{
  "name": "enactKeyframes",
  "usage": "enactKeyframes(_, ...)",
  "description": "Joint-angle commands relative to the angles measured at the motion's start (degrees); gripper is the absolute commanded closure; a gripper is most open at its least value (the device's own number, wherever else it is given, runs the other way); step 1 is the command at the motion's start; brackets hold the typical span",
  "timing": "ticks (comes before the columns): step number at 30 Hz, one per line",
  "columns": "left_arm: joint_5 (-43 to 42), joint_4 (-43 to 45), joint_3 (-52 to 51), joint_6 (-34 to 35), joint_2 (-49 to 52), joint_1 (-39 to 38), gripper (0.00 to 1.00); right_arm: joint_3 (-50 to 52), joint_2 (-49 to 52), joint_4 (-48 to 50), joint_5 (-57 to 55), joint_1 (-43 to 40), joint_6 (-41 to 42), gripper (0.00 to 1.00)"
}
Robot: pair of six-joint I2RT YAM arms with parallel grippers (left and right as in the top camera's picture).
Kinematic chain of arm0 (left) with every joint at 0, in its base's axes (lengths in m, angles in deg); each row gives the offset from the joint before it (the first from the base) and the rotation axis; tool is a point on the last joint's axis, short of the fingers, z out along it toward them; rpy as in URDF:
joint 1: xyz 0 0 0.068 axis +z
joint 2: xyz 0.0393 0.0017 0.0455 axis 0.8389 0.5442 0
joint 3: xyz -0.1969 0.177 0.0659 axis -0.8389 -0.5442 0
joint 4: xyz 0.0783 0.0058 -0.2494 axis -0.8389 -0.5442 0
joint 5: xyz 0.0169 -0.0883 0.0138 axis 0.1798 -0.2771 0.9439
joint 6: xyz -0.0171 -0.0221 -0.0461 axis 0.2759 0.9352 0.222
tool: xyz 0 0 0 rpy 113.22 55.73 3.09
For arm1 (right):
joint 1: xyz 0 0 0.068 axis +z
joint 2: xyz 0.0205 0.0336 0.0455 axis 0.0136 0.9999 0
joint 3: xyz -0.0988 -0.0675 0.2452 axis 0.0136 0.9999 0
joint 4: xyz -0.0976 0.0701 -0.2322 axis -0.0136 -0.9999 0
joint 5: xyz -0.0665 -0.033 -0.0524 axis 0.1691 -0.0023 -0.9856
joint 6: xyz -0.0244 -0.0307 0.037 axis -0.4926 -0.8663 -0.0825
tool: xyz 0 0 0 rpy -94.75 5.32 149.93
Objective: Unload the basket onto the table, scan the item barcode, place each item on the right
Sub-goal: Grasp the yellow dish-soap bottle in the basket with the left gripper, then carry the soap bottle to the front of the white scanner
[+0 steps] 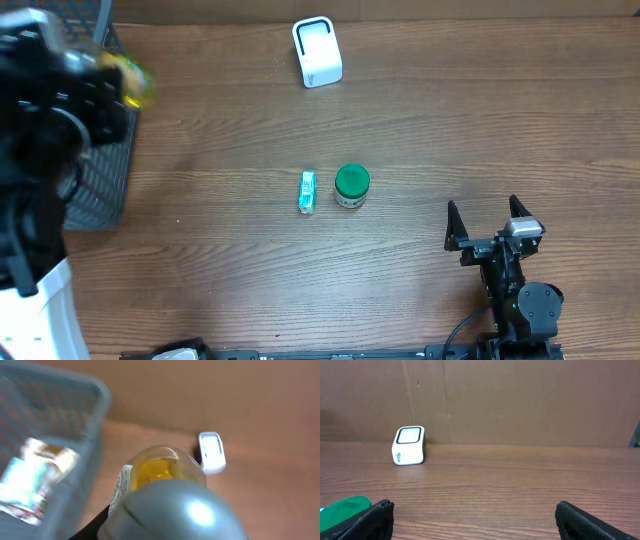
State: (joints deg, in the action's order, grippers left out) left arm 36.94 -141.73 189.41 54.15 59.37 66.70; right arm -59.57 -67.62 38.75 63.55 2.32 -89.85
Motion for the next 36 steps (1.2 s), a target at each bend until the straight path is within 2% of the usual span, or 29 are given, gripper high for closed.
enactKeyframes(1,-0.11,-2.67,-2.38,0.85,3.13,-5.42,0.64,0.61,-0.46,0.11,-0.13,0.28,-0.04,0.0)
enactKeyframes(7,3.85,-3.45,-8.59,1.97,9.51,-13.86,0.64,0.61,-0.46,0.11,-0.13,0.28,-0.04,0.0)
enactKeyframes(14,7.43,3.78,-15.37,5.86,16.92,-22.8,0.64,0.61,-0.46,0.11,-0.13,0.28,-0.04,0.0)
enactKeyframes(23,20.79,11.93,-17.88,10.91,24.17,-32.13,0.64,0.61,-0.46,0.11,-0.13,0.28,-0.04,0.0)
enactKeyframes(36,20.87,33.42,-26.23,12.2,30.67,-37.27,0.62,0.61,-0.46,0.11,-0.13,0.28,-0.04,0.0)
